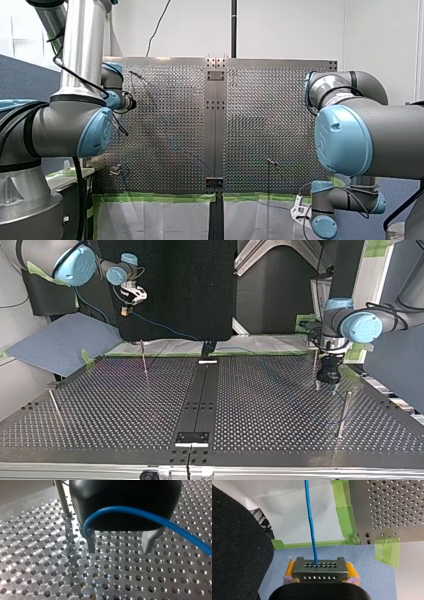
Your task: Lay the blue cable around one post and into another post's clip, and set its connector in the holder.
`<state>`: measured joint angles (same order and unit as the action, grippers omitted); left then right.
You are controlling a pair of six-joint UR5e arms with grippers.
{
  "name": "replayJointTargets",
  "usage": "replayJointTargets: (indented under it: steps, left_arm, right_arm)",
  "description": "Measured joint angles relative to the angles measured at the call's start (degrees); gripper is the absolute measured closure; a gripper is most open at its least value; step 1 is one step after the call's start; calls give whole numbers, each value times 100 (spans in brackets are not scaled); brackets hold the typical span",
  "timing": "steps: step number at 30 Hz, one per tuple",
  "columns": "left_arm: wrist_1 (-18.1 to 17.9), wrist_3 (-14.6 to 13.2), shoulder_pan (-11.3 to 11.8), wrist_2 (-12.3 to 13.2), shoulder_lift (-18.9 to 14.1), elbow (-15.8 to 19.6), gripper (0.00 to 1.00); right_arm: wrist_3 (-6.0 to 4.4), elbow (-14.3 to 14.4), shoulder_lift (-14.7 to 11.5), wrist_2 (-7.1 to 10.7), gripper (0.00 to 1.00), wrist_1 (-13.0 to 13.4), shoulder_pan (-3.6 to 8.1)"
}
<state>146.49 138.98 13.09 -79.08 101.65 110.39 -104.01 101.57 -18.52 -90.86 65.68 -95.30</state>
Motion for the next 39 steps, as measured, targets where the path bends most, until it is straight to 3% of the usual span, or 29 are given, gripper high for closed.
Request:
replayJointTargets:
  steps: [14, 31, 39]
  left_arm:
    - [535, -554, 2, -138, -220, 0, 9]
    - [815, -860, -29, -197, -446, 0, 9]
    - [1092, -1079, -9, -337, -721, 42, 9]
  right_arm:
    - [-33, 0, 1, 14, 100, -1, -11]
    - [-77, 0, 1, 15, 100, -12, -19]
    - [-93, 0, 1, 15, 100, -11, -30]
